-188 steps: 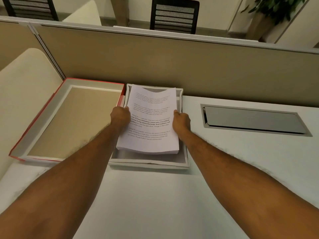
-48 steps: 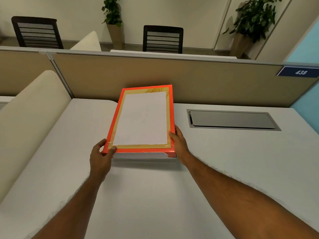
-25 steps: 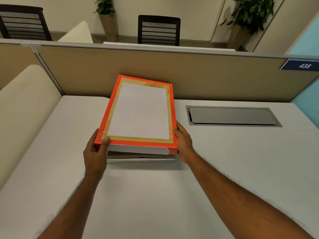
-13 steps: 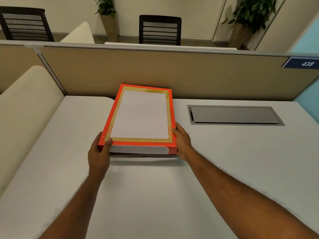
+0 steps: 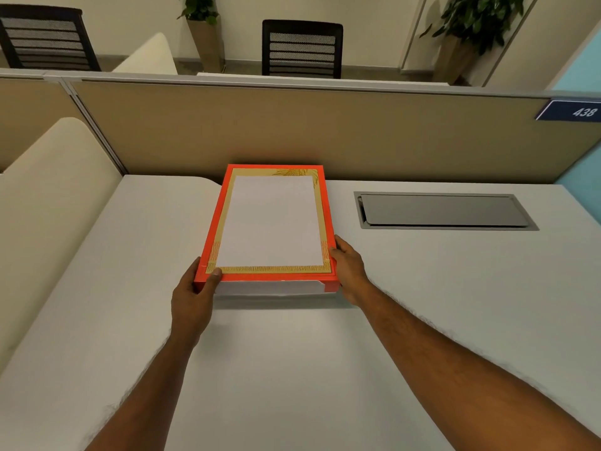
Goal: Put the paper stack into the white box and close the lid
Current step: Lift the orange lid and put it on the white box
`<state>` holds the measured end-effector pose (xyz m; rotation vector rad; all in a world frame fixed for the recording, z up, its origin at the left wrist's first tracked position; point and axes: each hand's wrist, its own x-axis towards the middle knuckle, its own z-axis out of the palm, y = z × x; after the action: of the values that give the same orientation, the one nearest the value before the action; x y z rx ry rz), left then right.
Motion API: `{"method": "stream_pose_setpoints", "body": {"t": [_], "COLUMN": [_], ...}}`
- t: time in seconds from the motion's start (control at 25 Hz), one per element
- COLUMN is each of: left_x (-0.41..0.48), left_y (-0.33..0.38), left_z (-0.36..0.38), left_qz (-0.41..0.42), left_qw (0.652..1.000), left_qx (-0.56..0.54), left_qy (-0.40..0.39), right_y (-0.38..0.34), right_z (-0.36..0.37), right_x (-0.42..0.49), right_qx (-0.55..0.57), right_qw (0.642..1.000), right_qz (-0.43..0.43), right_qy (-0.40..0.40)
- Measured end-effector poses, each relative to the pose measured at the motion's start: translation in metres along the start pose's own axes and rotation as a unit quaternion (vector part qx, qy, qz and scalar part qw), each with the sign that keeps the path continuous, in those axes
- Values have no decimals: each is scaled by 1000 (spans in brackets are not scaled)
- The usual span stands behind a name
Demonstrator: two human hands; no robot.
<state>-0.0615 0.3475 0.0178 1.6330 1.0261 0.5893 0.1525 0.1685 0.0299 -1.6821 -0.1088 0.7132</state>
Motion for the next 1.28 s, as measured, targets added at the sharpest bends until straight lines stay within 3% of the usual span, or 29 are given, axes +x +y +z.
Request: {"method": "stream_pose_setpoints", "body": {"t": [0.28,0.52,0.6,0.72,0.84,0.96,1.12,1.28], "left_x": [3,21,39,73,101,115,115,120], "left_y": [-11,-3,5,21,26,20,14,9], "left_z": [3,2,6,22,37,45,53,56], "left_qz": [-20,-32,-5,86,122,160,182,183], "left_qw": [998,992,984,942,887,859,861,854], "left_qx": [64,121,177,319,423,468,463,475], "left_qy": [-7,-11,-20,-65,-137,-135,-110,-105], "right_y": [21,14,-4,-30,-47,-66,-71,-54], "right_z": [0,0,2,6,7,9,10,9], "right_x": [-4,17,33,75,128,169,197,202], "right_qx": [-43,-187,-224,-341,-470,-531,-556,-540], "right_qw": [999,980,970,926,865,826,809,817], "right_qz": [-19,-27,-74,-163,-163,-168,-175,-189], "right_qy": [3,56,55,-5,-69,-88,-81,-69]}}
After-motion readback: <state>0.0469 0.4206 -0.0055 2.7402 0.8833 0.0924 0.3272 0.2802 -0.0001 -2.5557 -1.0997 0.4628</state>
